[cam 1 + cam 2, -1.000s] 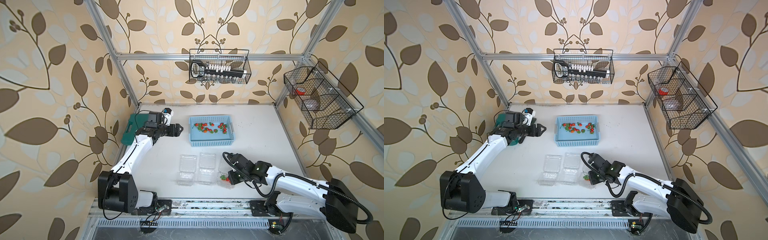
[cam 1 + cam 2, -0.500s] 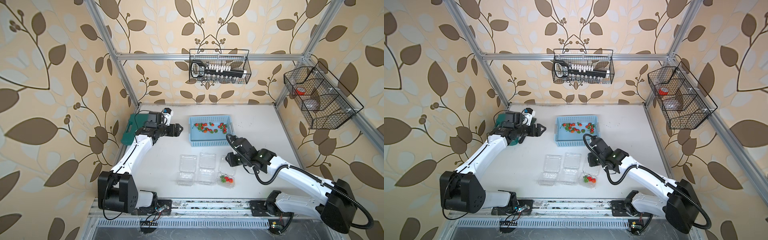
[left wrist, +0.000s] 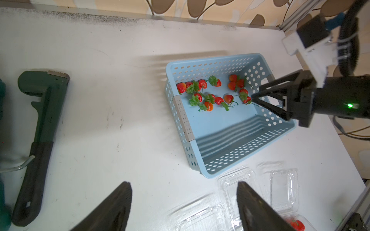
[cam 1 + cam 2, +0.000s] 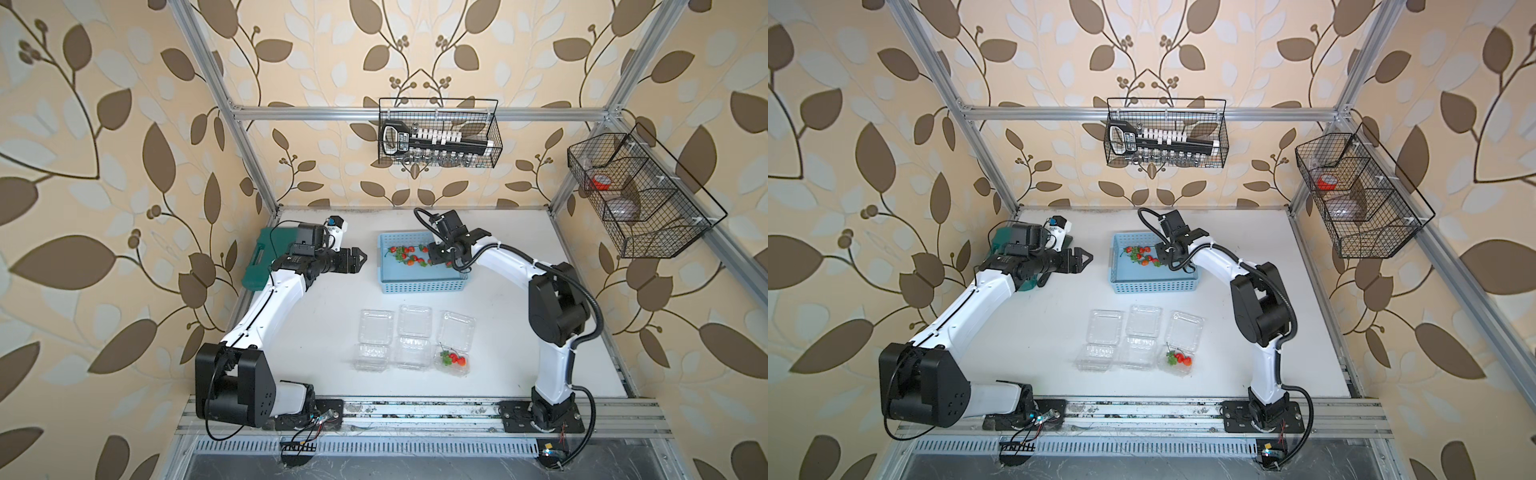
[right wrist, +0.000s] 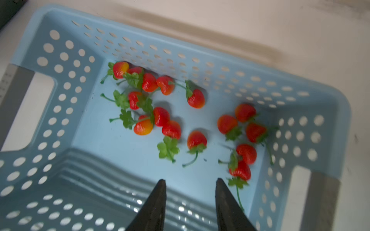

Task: Pack strawberries into containers
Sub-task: Pick up the strawberry from the basket, then place the strawberry in the packing box.

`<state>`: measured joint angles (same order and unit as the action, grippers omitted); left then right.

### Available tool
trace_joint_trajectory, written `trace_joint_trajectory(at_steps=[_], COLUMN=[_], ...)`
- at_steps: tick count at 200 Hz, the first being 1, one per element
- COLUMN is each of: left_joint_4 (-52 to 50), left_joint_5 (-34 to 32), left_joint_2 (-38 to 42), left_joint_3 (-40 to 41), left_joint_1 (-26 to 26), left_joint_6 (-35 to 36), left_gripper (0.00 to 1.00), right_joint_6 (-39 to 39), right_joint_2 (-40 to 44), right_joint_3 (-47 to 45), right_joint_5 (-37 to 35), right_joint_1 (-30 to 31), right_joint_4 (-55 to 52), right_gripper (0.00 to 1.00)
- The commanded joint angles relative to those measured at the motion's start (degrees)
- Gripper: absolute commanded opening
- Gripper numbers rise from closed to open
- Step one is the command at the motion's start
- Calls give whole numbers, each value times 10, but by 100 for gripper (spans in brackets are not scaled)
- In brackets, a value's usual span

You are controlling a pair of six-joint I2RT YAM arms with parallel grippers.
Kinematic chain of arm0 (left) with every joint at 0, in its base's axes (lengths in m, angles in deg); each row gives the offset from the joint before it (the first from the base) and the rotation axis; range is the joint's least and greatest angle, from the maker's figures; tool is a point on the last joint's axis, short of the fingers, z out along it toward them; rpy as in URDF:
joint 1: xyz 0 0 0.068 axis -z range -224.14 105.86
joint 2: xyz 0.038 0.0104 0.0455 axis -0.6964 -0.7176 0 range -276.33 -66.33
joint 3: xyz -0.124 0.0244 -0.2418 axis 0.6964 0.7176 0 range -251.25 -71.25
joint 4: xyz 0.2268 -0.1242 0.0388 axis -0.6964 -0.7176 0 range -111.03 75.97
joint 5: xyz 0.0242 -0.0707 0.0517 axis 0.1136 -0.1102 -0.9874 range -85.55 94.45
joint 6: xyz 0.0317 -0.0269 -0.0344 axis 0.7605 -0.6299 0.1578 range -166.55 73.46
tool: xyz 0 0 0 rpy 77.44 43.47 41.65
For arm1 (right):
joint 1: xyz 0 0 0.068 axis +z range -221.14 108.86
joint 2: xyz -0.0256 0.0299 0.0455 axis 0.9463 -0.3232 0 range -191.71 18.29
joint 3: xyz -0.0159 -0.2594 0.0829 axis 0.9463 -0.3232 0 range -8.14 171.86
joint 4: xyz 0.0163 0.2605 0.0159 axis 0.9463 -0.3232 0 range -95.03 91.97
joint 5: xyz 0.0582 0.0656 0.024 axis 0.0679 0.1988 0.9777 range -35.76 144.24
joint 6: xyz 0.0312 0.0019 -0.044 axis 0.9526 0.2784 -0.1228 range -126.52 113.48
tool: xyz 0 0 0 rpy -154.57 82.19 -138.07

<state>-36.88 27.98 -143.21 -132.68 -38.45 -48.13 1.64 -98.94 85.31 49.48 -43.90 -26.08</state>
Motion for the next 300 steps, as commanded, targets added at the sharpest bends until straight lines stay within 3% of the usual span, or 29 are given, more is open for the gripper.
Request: trace_joint_trajectory(at_steps=[1, 34, 101, 197, 254, 300], left_joint_4=[-1, -3, -4, -5, -5, -5], left_joint_5=[-3, -4, -12, -16, -16, -16], left_joint_2=[15, 15, 15, 19, 20, 20], left_joint_3=[-14, -15, -15, -14, -14, -14], left_joint_1=[5, 5, 5, 4, 5, 5], left_joint_6=[9, 11, 14, 16, 17, 17], left_gripper=[84, 84, 84, 84, 84, 84], right_joint_6=[-64, -77, -97, -97, -90, -89], right_joint_2=[-60, -110, -190, -231, -239, -198], right_joint_3=[65, 98, 178, 212, 215, 194], right_joint_5=[-9, -23, -21, -31, -27, -25], right_joint_1=[2, -2, -9, -15, -16, -16], right_joint_4=[-24, 24, 6, 19, 16, 18], right_gripper=[41, 41, 42, 41, 29, 19])
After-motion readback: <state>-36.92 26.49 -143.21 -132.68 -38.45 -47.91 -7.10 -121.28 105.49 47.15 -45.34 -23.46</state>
